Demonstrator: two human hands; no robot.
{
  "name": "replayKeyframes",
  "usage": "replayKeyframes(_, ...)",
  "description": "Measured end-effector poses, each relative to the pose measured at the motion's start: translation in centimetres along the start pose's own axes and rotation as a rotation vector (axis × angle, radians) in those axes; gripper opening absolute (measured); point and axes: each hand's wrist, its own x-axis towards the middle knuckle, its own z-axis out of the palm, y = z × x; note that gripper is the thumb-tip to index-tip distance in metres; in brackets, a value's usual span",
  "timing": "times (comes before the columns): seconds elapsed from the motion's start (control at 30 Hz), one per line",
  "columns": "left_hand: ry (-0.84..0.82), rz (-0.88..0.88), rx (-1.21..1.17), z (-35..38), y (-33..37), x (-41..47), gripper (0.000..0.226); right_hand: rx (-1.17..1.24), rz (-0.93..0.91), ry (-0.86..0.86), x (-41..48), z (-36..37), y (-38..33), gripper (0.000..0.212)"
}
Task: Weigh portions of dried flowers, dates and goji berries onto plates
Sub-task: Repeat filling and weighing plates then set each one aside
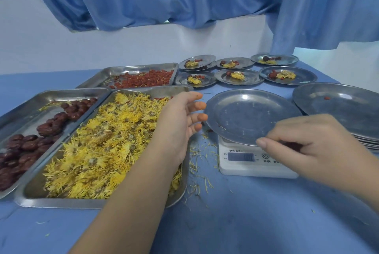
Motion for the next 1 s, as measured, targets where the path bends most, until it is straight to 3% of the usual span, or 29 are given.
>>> replayKeyframes(0.23,0.031,0.096,0.033,-1.7,1.1,0.2,0.012,-0.155,0.024,0.088,0.9,2.0,-0.4,0.046)
replayKeyframes(0.33,0.056,0.179,0.187,-4.0,3.2,0.7,0.013,-0.105,0.03,0.122,-0.8,1.9,-0.2,0.046)
replayKeyframes(0.47,0.197,0.232,0.531,-8.4,7.2,1.6,0.015,-0.04,0.041,0.104,-0.9,2.0,-0.6,0.044)
replayKeyframes(0.63,0.169,0.217,1.177,-13.3,8.4,1.3,0.014,-0.037,0.027,0.036,-1.3,3.3,-1.4,0.046)
replayKeyframes(0.73,0.173,0.256,1.418,-14.6,7.9,1.7,0.014,-0.047,0.016,-0.005,-1.4,3.7,-1.3,0.047)
replayKeyframes(0.8,0.153,0.21,1.579,-15.2,7.6,2.3,0.016,-0.036,0.03,-0.004,-1.3,3.5,-1.3,0.048)
replayKeyframes(0.9,0.04,-0.03,1.844,-16.1,7.5,3.3,0.031,0.0,0.05,-0.002,-1.3,3.3,-1.1,0.05)
replayKeyframes(1.0,-0.068,-0.168,1.876,-16.2,7.5,3.3,0.03,0.019,0.074,0.001,-1.3,3.1,-1.0,0.051)
